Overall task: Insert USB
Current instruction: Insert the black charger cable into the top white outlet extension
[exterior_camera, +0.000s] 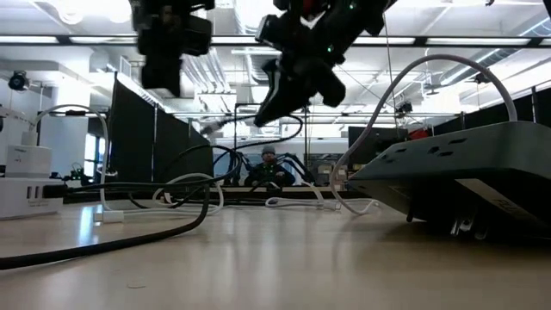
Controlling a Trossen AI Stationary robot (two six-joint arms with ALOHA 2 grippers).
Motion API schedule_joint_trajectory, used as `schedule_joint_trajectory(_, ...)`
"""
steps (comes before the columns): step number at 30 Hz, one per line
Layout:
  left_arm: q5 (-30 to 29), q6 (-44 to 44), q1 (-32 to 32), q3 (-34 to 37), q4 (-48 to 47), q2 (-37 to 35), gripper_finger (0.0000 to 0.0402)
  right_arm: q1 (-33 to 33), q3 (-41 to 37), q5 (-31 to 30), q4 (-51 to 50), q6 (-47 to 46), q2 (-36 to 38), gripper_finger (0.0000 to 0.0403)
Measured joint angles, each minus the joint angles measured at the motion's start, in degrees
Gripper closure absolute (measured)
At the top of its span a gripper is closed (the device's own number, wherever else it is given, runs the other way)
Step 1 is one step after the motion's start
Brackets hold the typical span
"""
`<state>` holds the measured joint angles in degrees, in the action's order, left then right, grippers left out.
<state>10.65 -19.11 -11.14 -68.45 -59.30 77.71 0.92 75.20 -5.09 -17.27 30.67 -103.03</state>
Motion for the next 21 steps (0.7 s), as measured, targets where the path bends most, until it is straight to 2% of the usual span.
schedule_joint_trajectory(3,-1.9,-0.2,0.1,-0.5,-0.5,-1.4,0.0389,0.1,-1.9,-0.5,-0.6,-2.8,0.6,0.0402)
schedule_joint_trajectory(7,-2.8,-0.6,0.4,0.7,0.4,-3.4,0.0388,0.1,-6.4,0.2,3.5,-5.1,3.5,0.0402)
schedule_joint_trajectory(11,-8.6,-3.0,2.4,4.0,2.9,-4.3,0.0388,2.7,-17.4,14.8,21.3,-6.5,7.4,0.0402)
schedule_joint_trajectory(13,-10.4,-3.8,3.9,5.9,4.2,-4.7,0.0388,4.7,-22.7,18.5,31.2,-8.8,9.0,0.0403)
schedule_joint_trajectory(16,-10.8,-5.5,5.4,7.9,8.8,-4.8,0.0388,6.2,-26.9,18.7,38.2,-9.7,10.7,0.0403)
schedule_joint_trajectory(21,-9.9,-4.8,6.0,8.2,20.0,-4.8,0.0388,6.7,-27.5,19.1,37.7,-6.4,11.4,0.0403)
